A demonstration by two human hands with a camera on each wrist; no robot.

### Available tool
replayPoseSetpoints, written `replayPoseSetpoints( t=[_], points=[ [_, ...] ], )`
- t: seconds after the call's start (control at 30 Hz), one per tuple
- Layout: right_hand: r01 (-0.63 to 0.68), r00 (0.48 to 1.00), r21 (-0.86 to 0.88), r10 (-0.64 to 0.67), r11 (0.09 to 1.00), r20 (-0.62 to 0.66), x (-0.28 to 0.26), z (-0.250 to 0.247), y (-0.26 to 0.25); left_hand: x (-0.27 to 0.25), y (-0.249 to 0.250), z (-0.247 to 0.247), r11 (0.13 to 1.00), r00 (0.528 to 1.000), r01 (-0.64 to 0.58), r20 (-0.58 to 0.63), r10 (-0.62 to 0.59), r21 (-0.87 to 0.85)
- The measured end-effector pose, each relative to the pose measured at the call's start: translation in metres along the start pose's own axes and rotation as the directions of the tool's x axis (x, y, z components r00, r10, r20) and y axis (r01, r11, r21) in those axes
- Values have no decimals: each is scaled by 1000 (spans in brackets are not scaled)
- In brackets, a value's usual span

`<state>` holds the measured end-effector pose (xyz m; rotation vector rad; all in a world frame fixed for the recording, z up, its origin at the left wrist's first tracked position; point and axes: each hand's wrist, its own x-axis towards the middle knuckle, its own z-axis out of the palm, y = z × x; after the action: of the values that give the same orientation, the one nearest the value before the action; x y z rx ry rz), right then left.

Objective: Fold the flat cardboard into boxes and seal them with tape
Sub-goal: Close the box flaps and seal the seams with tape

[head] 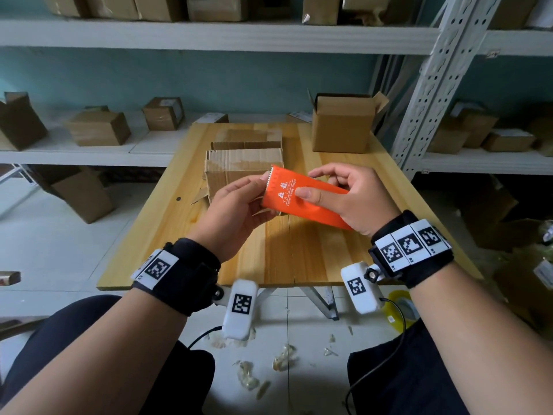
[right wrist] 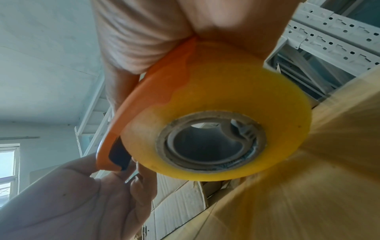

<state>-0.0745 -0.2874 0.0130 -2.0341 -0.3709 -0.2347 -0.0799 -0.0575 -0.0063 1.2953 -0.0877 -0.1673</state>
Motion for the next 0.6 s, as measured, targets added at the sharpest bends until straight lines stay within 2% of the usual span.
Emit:
replayPoseSetpoints(
  t=[0.23, 0.47, 0.6],
  points=[
    [3, 1000, 24, -3, 1000, -1, 0, -1, 1, 5, -1, 4, 995, 996, 80, 32, -78, -54],
    [-5, 1000, 44, 5, 999, -12, 0, -2, 4, 9, -3, 10, 994, 994, 100, 45, -98, -47],
    [-13, 1000, 57, 13, 998, -7, -1, -3, 5, 11, -3, 10, 985, 993, 121, 31, -118, -122]
  ],
)
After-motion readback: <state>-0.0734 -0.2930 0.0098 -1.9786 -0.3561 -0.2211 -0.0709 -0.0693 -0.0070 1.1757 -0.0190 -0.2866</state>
